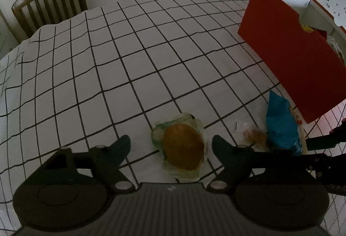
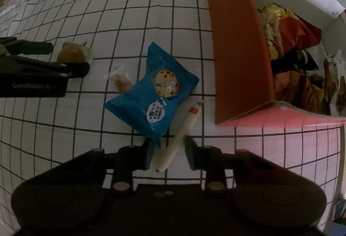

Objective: Organize snacks
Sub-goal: 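Grasp the wrapped bread roll with the left gripper while the right grasps the white stick snack, then lift both held snacks and carry them over the red box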

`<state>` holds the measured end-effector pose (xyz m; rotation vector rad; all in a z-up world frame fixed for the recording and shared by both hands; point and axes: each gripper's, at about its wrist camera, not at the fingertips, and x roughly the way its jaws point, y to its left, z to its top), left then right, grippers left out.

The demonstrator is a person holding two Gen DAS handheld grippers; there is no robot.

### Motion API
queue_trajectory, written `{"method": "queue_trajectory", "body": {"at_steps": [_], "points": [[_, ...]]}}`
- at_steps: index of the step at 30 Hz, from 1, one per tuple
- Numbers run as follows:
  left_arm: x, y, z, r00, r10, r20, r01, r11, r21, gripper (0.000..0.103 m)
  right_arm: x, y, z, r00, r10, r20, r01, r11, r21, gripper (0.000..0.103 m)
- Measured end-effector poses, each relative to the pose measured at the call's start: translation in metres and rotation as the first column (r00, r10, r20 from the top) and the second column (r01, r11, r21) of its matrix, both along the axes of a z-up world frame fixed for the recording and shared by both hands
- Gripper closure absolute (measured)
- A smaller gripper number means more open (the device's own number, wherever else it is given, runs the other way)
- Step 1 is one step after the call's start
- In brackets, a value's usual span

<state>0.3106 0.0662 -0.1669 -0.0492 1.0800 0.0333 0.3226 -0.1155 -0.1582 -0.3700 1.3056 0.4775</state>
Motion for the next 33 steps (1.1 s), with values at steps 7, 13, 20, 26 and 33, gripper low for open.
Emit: {"method": "queue_trajectory", "body": {"at_steps": [7, 13, 20, 26, 33], "points": [[0.000, -0.005, -0.002, 0.999, -0.034, -0.002, 0.034, 0.999, 0.022, 0.040, -0.002, 0.000, 0.000, 1.000, 0.015, 0.007, -0.015, 1.000, -0.008, 0.079], [-0.001, -0.008, 0.000, 0.999, -0.043, 0.004, 0.043, 0.999, 0.023, 0.049, -0.008, -0.001, 0.001, 1.000, 0.014, 0.006, -0.014, 1.000, -0.010, 0.088], [-0.006, -0.005, 0.001, 1.000, -0.023, 0.006, 0.023, 1.000, 0.019, 0.050, -0.011, -0.010, 0.004, 1.000, 0.006, -0.001, -0.006, 1.000, -0.005, 0.091], [-0.013, -0.005, 0.003, 1.000, 0.000, -0.001, 0.000, 1.000, 0.000, 0.051, -0.019, -0.021, 0.004, 1.000, 0.006, -0.009, -0.006, 1.000, 0.009, 0.092], [-0.024, -0.006, 0.005, 1.000, 0.012, -0.010, -0.012, 1.000, -0.006, 0.051, -0.039, -0.028, 0.009, 1.000, 0.024, -0.013, -0.024, 1.000, 0.012, 0.092]]}}
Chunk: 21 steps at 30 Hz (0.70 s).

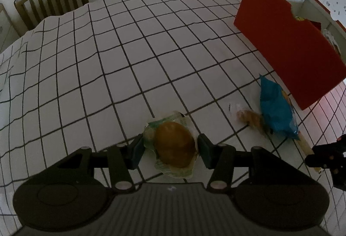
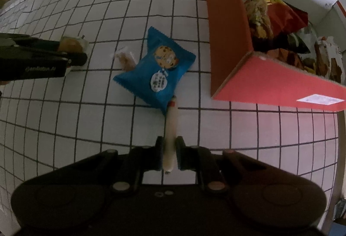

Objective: Organize snacks
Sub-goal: 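Lift both held snacks and carry them over the red box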

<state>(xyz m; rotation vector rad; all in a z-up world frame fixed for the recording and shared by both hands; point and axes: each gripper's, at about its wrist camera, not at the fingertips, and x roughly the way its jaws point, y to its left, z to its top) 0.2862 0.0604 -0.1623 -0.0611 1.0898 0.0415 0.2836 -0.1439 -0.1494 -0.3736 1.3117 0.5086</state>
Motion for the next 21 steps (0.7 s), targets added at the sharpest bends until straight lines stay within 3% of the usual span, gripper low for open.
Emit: {"method": "queue_trajectory", "body": {"at_steps": [10, 21], "points": [[-0.019, 0.000, 0.001, 0.999, 0.023, -0.027, -0.024, 0.999, -0.033, 0.051, -0.049, -0.008, 0.010, 0.997, 0.073, -0.032, -0.073, 0.997, -0.001, 0.093], [-0.049, -0.011, 0.012, 1.000, 0.020, -0.017, -0.021, 0.998, -0.058, 0.051, -0.107, -0.018, 0.053, 0.977, 0.213, -0.007, -0.213, 0.977, -0.009, 0.093]]}}
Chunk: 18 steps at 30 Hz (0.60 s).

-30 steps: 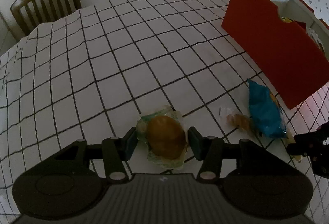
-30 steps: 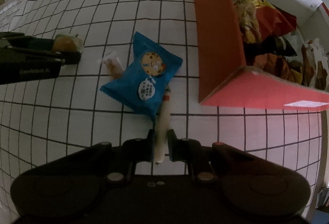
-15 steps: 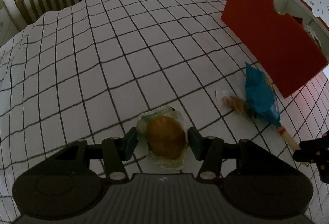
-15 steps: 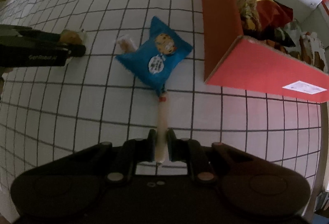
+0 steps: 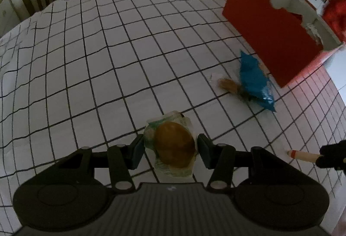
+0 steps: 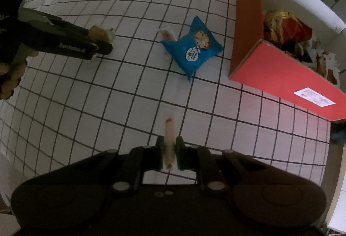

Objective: Organize snacks
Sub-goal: 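Lift both held snacks and carry them over the red box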

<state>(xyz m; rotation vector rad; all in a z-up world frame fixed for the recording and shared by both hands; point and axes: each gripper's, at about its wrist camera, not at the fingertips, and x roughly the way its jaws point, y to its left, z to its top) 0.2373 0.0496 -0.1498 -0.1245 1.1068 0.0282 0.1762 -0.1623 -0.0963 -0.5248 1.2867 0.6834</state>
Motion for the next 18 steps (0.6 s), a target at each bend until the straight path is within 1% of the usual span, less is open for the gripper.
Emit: {"method": "queue_trajectory", "body": {"at_steps": [5, 7, 12, 15, 18], "points": [[-0.011, -0.011, 0.016, 1.000, -0.007, 0.029, 0.008, 1.000, -0.019, 0.051, -0.017, -0.015, 0.027, 0.999, 0.042, 0.026, -0.043, 0.999, 0.018, 0.093], [-0.015, -0.017, 0.023, 0.999, -0.009, 0.042, 0.010, 1.000, -0.025, 0.051, -0.012, -0.023, 0.047, 0.997, 0.065, 0.040, -0.066, 0.998, 0.021, 0.093], [-0.019, -0.031, 0.044, 0.997, -0.012, 0.074, 0.014, 0.999, -0.030, 0.051, -0.013, -0.036, 0.072, 0.991, 0.106, 0.077, -0.108, 0.994, 0.027, 0.093], [-0.018, -0.040, 0.056, 0.996, -0.017, 0.088, 0.020, 0.999, -0.030, 0.051, 0.001, -0.044, 0.079, 0.988, 0.122, 0.095, -0.126, 0.991, 0.035, 0.093], [-0.014, -0.049, 0.069, 0.994, -0.023, 0.106, 0.026, 0.999, -0.019, 0.051, 0.023, -0.049, 0.078, 0.985, 0.132, 0.108, -0.137, 0.990, 0.043, 0.093]]}}
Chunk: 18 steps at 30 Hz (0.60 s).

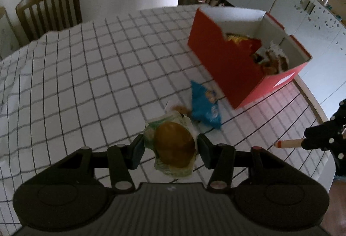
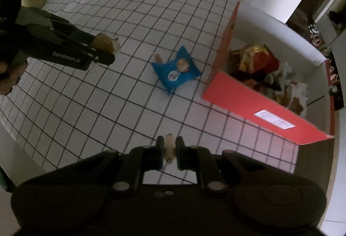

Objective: Organize snacks
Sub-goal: 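Lift both held snacks and carry them over the red box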

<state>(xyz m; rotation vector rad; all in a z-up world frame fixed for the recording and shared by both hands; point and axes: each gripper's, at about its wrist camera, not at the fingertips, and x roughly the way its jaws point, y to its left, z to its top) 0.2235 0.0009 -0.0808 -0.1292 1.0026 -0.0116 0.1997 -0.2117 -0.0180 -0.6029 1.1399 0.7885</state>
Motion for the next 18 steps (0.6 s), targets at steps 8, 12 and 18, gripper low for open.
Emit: {"method": "queue_trajectory", "body": {"at_steps": [8, 12, 18], "points": [[0.027, -0.033, 0.035, 0.998, -0.009, 0.056, 0.008, 1.000, 0.026, 0.051, 0.041, -0.023, 0.016, 0.998, 0.033, 0.054, -0.034, 0.999, 0.017, 0.093], [0.049, -0.058, 0.053, 0.997, -0.026, 0.079, 0.022, 0.999, 0.042, 0.051, 0.065, -0.038, 0.027, 0.995, 0.040, 0.087, -0.042, 0.999, 0.029, 0.093], [0.087, -0.099, 0.071, 0.992, -0.062, 0.105, 0.055, 0.996, 0.070, 0.051, 0.107, -0.062, 0.042, 0.990, 0.022, 0.138, -0.030, 0.998, 0.056, 0.093]]}}
